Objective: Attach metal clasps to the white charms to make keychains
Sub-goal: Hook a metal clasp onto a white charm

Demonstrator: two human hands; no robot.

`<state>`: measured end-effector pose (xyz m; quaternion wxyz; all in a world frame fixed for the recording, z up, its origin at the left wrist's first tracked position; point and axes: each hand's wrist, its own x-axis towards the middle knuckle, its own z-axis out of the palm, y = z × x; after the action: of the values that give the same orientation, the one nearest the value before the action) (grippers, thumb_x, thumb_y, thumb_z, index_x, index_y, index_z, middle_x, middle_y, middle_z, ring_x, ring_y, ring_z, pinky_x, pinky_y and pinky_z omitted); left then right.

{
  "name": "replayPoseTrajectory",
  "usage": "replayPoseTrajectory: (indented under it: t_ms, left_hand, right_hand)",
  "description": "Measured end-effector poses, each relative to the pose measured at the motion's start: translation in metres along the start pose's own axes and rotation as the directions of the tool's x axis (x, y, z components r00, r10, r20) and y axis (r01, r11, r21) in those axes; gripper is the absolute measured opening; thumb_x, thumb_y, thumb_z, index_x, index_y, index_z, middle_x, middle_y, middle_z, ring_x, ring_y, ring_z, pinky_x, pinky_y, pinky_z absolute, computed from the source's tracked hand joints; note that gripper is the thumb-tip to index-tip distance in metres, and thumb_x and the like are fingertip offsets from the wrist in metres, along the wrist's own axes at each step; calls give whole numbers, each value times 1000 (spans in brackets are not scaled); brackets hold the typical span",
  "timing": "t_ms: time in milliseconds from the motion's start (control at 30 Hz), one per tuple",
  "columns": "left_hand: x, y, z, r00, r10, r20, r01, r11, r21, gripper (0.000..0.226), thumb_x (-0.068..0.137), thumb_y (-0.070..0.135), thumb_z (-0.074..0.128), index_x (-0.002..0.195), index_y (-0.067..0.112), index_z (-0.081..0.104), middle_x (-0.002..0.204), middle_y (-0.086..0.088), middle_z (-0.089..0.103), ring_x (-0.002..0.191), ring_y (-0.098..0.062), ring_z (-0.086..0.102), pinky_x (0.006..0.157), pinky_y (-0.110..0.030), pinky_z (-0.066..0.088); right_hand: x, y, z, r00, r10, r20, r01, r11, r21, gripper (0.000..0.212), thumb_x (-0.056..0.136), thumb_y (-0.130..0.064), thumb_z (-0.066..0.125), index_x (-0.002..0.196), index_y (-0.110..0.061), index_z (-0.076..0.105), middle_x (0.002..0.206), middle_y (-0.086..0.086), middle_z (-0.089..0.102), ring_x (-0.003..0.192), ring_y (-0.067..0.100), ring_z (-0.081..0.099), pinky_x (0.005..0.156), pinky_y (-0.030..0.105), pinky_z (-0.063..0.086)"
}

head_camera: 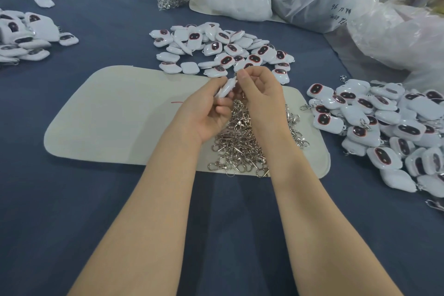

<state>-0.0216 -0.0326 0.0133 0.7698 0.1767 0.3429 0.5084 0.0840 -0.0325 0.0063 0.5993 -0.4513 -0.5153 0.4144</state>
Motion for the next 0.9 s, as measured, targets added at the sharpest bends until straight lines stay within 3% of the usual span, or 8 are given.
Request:
replayPoseTrajectory:
  t_ms: [233, 300, 367, 467, 533, 600, 700, 900]
  left_hand:
    - [3, -4, -4, 936, 330, -122, -268, 894, 359, 7, 91, 17, 62, 85, 17, 61, 67, -1, 55, 45, -6, 41, 40, -15, 36]
    - [4, -5, -5, 846, 527, -85, -385, 713, 586, 4, 90, 19, 64, 86, 21, 62, 78, 0, 57, 55, -8, 46, 50, -18, 41]
    - [4, -7, -6, 725, 686, 56, -465, 428, 775, 4, 89, 20, 63, 89, 22, 61, 83, 7, 60, 68, -8, 52, 65, -22, 45]
    - [1, -10, -4, 634, 742, 217, -487, 166, 857, 6, 89, 23, 61, 90, 27, 58, 80, 14, 58, 69, -4, 53, 69, -24, 44]
    - [2, -9, -3, 637, 749, 181, -507, 231, 830, 8, 90, 23, 61, 87, 29, 57, 79, 13, 58, 66, -1, 52, 67, -24, 45]
    - [4, -6, -4, 714, 700, -4, -504, 517, 692, 8, 91, 23, 61, 84, 26, 58, 74, 8, 56, 57, -1, 50, 59, -22, 47]
    - [5, 0, -4, 900, 380, -214, -321, 910, 262, 19, 95, 19, 55, 77, 14, 54, 58, 2, 45, 37, -3, 38, 38, -15, 33]
    - [6, 0, -2, 965, 205, -166, -205, 979, 18, 24, 97, 15, 51, 73, 10, 52, 46, 5, 45, 34, -2, 33, 35, -12, 27]
  right_hand:
    - [4, -2, -14, 992, 69, 104, -53, 987, -149, 17, 94, -16, 57, 78, -15, 58, 57, -8, 55, 57, 8, 48, 62, 25, 43]
    - [4, -3, -16, 991, 77, 110, -42, 956, -291, 18, 93, -18, 59, 76, -16, 56, 57, -7, 55, 58, 11, 49, 64, 31, 45]
    - [4, -3, -17, 990, 75, 117, -14, 893, -450, 18, 92, -22, 60, 75, -19, 54, 63, -4, 56, 60, 13, 49, 63, 31, 44]
    - [3, -2, -16, 990, 53, 130, 28, 834, -550, 19, 92, -25, 60, 76, -22, 53, 66, -4, 56, 60, 11, 47, 58, 25, 38]
    - [1, -3, -14, 992, 32, 123, 31, 878, -477, 17, 92, -23, 60, 76, -22, 54, 67, -5, 57, 59, 9, 48, 59, 23, 39]
    - [0, -5, -12, 990, 27, 136, 21, 941, -339, 12, 91, -18, 62, 80, -20, 57, 71, -4, 59, 64, 8, 51, 66, 24, 45]
    - [-1, -6, -9, 972, 19, 235, 46, 962, -268, 10, 90, -7, 62, 89, -16, 59, 81, -3, 61, 75, 9, 56, 78, 26, 49]
    - [-1, -5, -7, 976, -2, 216, 65, 955, -288, 9, 90, -7, 62, 88, -15, 61, 82, -4, 64, 76, 8, 59, 79, 25, 52]
